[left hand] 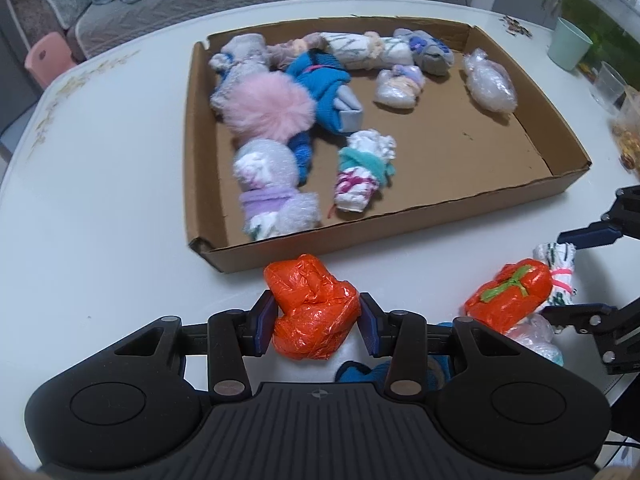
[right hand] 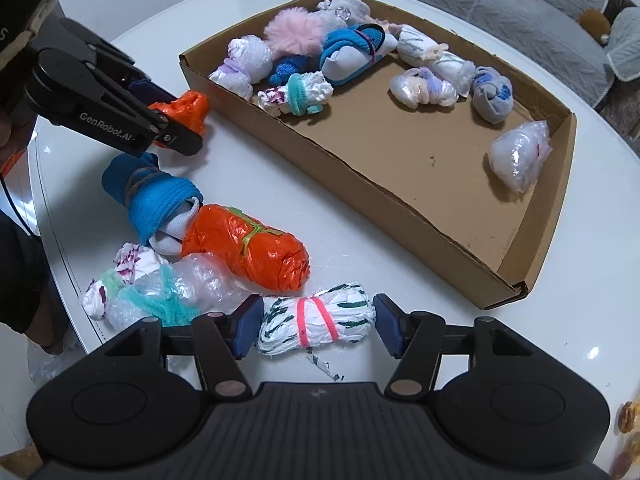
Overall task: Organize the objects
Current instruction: 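Carry both bundles into the box and lower them beside the others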
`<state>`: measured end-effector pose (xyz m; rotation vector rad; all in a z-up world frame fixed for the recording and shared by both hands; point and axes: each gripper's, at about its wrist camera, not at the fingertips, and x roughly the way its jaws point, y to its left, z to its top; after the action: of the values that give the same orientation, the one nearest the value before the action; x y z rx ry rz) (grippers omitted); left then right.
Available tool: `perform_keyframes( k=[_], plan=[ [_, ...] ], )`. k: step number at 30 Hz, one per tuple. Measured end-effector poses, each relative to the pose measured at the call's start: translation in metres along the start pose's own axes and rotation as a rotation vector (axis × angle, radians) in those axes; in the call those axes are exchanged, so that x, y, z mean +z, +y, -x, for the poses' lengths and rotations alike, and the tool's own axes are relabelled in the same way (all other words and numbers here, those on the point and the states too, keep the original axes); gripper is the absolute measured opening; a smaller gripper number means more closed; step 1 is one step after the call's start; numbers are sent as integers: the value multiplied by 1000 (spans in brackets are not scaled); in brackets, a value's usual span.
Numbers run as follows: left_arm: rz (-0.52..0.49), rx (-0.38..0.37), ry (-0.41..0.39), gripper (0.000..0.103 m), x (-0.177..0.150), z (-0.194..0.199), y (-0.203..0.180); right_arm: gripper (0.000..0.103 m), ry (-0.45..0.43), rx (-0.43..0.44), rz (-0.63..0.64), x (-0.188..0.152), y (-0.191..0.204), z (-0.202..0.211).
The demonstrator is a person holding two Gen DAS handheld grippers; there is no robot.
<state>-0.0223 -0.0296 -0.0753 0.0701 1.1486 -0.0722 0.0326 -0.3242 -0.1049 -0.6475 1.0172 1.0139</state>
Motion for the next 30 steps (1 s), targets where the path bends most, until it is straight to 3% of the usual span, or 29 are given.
perform_keyframes(
  k=[5,10,18,24,30],
  plan=[
    [-9,-4,-19,49,0,12,2,55,-30,20,-32,-1,-4,12],
    [-51,-14,-55,49,2,36,-3,55,-52,-14,-67,-4,-15,27],
    [-132,-68,-242,49,49,81,-31,55,-293,-102,-165,11,-44,84],
    [-220,-84,-242,49,90,59,-61,55,-383,-107,-183,38,-65,94],
    [-252,-144,-204,49,105,12,-76,55,-356,-86,-151,63,-81,69]
  ],
)
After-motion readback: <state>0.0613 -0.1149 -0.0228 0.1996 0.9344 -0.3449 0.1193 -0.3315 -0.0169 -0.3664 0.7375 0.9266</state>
